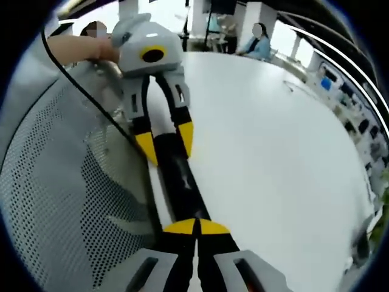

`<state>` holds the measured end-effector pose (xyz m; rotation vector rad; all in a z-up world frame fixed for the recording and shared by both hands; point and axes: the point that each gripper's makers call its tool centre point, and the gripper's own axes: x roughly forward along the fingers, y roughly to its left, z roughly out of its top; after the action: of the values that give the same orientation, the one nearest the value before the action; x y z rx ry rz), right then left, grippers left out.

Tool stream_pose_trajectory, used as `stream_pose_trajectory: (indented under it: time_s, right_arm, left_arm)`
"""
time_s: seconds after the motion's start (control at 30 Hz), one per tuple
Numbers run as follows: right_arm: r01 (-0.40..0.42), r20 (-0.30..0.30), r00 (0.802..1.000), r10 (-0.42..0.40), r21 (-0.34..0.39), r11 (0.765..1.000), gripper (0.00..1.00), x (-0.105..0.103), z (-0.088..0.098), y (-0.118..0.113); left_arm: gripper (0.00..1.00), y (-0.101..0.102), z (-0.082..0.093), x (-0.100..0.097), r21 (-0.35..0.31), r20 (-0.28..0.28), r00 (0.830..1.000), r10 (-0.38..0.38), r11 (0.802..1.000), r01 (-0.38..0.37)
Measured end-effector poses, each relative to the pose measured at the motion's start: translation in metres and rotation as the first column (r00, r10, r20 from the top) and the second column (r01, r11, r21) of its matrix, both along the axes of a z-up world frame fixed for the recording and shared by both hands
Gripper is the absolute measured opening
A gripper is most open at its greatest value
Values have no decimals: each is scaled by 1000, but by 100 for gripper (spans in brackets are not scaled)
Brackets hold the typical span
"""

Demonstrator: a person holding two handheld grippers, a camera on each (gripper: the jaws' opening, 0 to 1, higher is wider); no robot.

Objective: Press the specified remote control buttons in sequence, fully releasing each button before pressing the next.

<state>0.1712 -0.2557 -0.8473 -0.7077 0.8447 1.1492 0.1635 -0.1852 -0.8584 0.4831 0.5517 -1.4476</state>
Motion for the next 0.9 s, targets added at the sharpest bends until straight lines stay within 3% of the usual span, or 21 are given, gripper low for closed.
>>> stream_pose_trajectory:
  time_s: [0.6, 0.9]
  right_arm:
    - [-73, 2, 997, 74, -46, 996, 0, -4, -5, 3]
    - [-84, -48, 996, 80, -84, 993, 0, -2, -7, 4]
  left_arm:
    - [25, 0, -1, 0, 4, 1, 1000, -1, 1000, 1]
    - [25, 0, -1, 0, 8, 1, 1000, -5, 1000, 5]
